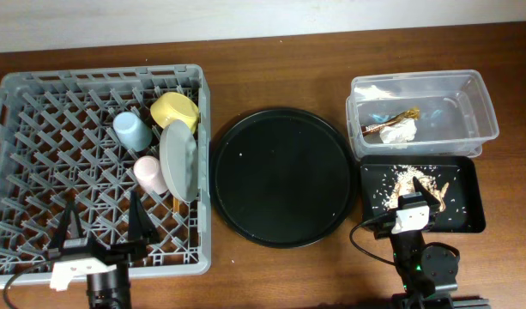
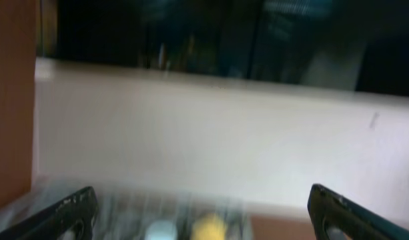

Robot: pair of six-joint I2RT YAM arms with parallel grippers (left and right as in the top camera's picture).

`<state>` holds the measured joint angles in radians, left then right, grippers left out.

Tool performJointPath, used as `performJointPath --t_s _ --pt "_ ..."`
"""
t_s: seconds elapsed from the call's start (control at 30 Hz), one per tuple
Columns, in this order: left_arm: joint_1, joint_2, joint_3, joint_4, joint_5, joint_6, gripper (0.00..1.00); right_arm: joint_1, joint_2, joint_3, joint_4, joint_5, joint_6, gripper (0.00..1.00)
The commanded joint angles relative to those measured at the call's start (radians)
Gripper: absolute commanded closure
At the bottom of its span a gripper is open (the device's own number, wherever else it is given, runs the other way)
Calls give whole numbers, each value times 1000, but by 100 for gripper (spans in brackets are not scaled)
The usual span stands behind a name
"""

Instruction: Sort waste into correct bins and load items into the dishwasher rack

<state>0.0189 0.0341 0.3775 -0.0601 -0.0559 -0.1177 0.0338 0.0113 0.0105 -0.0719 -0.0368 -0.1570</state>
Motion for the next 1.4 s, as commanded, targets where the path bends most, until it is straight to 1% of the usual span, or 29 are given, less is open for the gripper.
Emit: performJointPath --t_s 0.0,0.07,0.1,0.27,0.33,0.53,0.6,0.73,0.83,1.37 --pt "-6 -19 -144 267 35 -2 1 5 -8 -5 -7 8 4 1" --pt "-6 -19 -215 378 35 -2 1 5 -8 -5 -6 8 4 1" --pt "-6 -19 -252 410 35 -2 1 5 -8 -5 -7 8 4 1" --pt "-6 -19 -340 390 34 -2 1 5 -8 -5 -7 8 4 1" --pt "-6 -19 -369 362 34 -2 1 5 -8 -5 -7 8 4 1" --pt "-6 -29 -369 64 24 -1 1 5 -8 -5 -7 8 4 1" --pt "-6 -29 -369 -12 23 2 1 5 -8 -5 -7 8 4 1" --pt "-13 -29 -369 -24 37 148 1 5 -8 -5 -7 8 4 1" --pt "-25 -29 -369 -24 36 208 1 5 -8 -5 -6 8 4 1" --pt "-31 -29 -369 -24 38 187 0 5 -8 -5 -7 8 4 1"
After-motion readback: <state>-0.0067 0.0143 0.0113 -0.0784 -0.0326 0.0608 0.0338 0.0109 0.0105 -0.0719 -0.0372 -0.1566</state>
